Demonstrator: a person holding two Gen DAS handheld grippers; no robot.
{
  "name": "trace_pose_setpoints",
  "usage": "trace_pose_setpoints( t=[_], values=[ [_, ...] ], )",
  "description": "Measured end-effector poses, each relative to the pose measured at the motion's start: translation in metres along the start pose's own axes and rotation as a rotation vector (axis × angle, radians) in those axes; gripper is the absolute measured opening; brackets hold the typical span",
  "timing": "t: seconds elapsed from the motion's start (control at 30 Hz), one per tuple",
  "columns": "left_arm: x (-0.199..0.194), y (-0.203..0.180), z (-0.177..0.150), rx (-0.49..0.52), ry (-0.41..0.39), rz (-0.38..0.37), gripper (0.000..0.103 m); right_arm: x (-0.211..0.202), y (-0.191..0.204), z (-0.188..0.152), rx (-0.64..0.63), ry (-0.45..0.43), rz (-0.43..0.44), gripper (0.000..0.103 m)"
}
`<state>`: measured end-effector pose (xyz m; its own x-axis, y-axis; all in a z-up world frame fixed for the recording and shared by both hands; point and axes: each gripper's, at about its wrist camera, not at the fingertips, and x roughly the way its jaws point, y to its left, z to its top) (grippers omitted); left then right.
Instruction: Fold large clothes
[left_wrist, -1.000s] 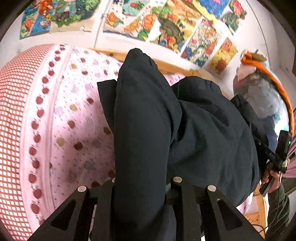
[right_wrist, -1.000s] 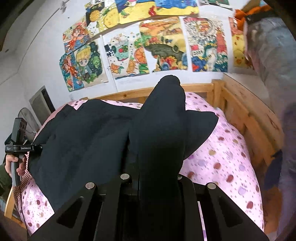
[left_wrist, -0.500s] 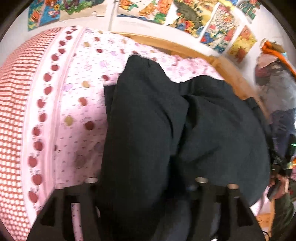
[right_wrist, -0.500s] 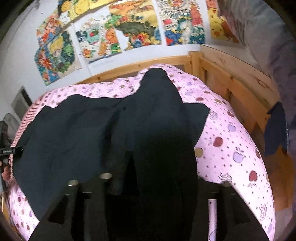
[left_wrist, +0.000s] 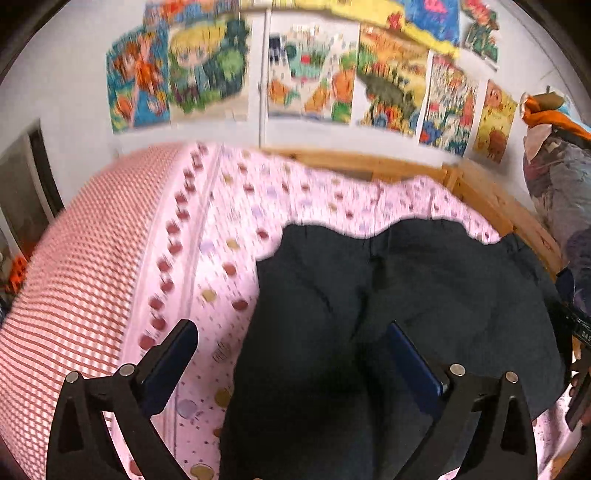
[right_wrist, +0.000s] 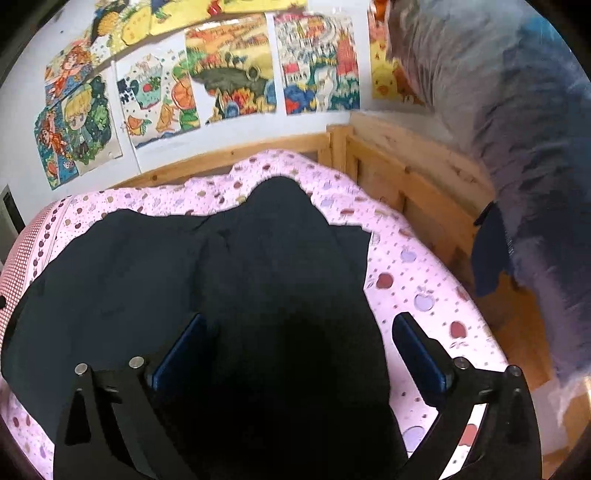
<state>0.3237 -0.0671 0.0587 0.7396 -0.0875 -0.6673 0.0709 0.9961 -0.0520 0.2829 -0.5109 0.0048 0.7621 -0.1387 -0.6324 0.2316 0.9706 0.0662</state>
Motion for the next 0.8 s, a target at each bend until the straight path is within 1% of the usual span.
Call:
trace_pose_setpoints(
  t=[0.07, 0.23, 0.37, 0.43, 0.57, 0.8],
  values=[
    [-0.015, -0.003, 0.002, -0.003, -0.062, 0.009, 0.103, -0.011, 0.003, 0.001, -0.025, -0.037, 0.005, 0.101],
    [-0.044, -0.009, 0.006, -0.020, -0.152, 0.010, 0.103, -0.040, 0.008, 0.008, -0.063, -0.139, 0.010, 0.101],
    [-0.067, -0.015, 0.003, -0.029, -0.223, 0.038, 0.103, -0.061, 0.012, 0.012, -0.061, -0.177, 0.044, 0.101],
    [-0.074, -0.018, 0.001, -0.019, -0.243, 0.038, 0.103, -0.069, 0.015, 0.012, -0.067, -0.182, 0.068, 0.101],
    [-0.090, -0.027, -0.002, 0.012, -0.275, 0.032, 0.103, -0.086, 0.025, 0.009, -0.097, -0.207, 0.091, 0.101],
    [-0.116, -0.037, -0.008, 0.021, -0.303, 0.003, 0.103, -0.119, 0.041, 0.004, -0.116, -0.266, 0.132, 0.101]
  ],
)
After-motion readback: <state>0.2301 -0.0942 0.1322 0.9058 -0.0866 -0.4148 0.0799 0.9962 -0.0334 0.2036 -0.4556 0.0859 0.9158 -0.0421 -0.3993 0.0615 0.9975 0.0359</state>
